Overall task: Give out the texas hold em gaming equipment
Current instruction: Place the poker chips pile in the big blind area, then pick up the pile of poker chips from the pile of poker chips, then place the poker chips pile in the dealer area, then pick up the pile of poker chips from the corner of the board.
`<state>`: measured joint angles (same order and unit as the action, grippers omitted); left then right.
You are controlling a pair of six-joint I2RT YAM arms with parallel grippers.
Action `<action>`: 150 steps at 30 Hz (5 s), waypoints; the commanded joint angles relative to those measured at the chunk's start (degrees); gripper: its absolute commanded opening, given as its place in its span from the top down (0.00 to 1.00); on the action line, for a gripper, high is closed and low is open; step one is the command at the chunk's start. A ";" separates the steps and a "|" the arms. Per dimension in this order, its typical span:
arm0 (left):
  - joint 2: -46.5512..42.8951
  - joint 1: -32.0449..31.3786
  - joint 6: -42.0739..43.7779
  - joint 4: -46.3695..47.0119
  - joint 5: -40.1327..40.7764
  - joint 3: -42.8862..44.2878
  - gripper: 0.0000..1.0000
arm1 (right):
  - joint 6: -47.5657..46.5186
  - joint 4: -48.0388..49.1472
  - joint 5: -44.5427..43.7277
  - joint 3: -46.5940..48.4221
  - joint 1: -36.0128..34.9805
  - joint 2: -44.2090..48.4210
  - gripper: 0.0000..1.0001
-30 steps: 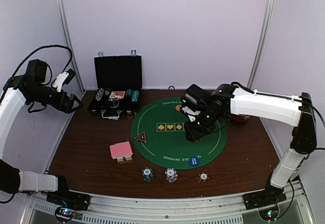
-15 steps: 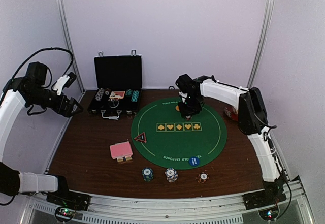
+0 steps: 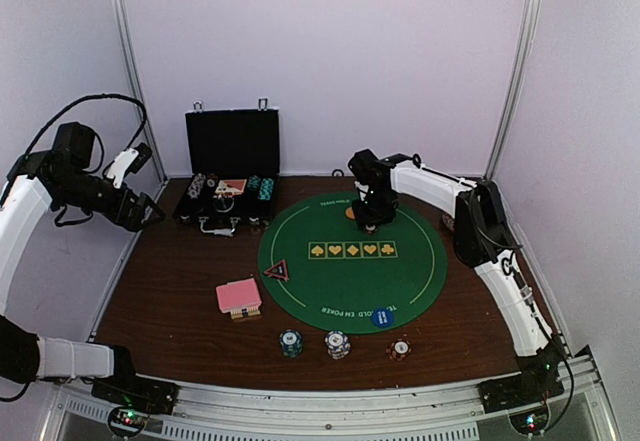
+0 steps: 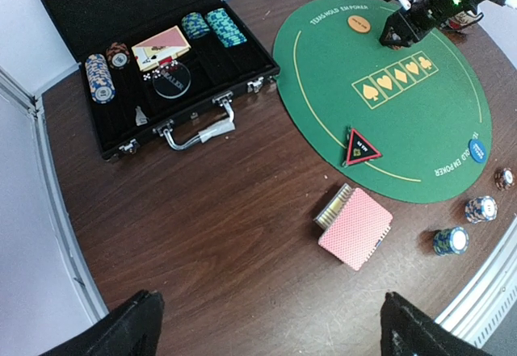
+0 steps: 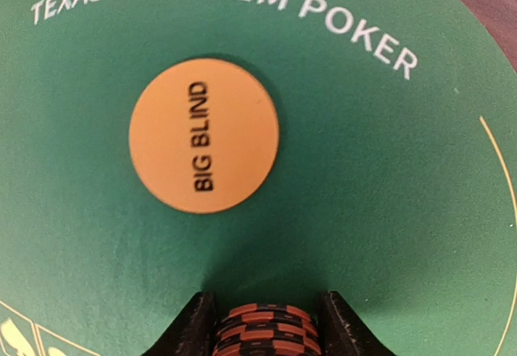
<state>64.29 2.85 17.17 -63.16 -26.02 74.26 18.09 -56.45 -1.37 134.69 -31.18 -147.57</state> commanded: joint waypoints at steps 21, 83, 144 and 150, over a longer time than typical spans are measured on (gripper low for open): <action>0.45 0.40 0.58 0.35 2.16 2.56 0.02 | -0.25 6.31 -0.08 -41.15 -10.27 39.20 0.09; 0.09 0.38 1.20 -0.90 -0.25 4.14 0.03 | 10.70 0.43 4.99 -67.98 -31.93 55.72 0.65; -1.13 0.35 2.32 -0.88 -0.79 2.00 0.03 | 13.55 3.78 4.02 -64.00 -27.90 53.10 0.10; -0.93 0.40 1.96 -0.90 -1.10 2.57 0.02 | 18.42 8.35 5.68 -76.17 -30.27 58.49 0.06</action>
<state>63.48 2.92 18.83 -64.75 -26.81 76.40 31.64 -52.66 3.22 62.96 -59.79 -92.18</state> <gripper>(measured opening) 0.976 0.932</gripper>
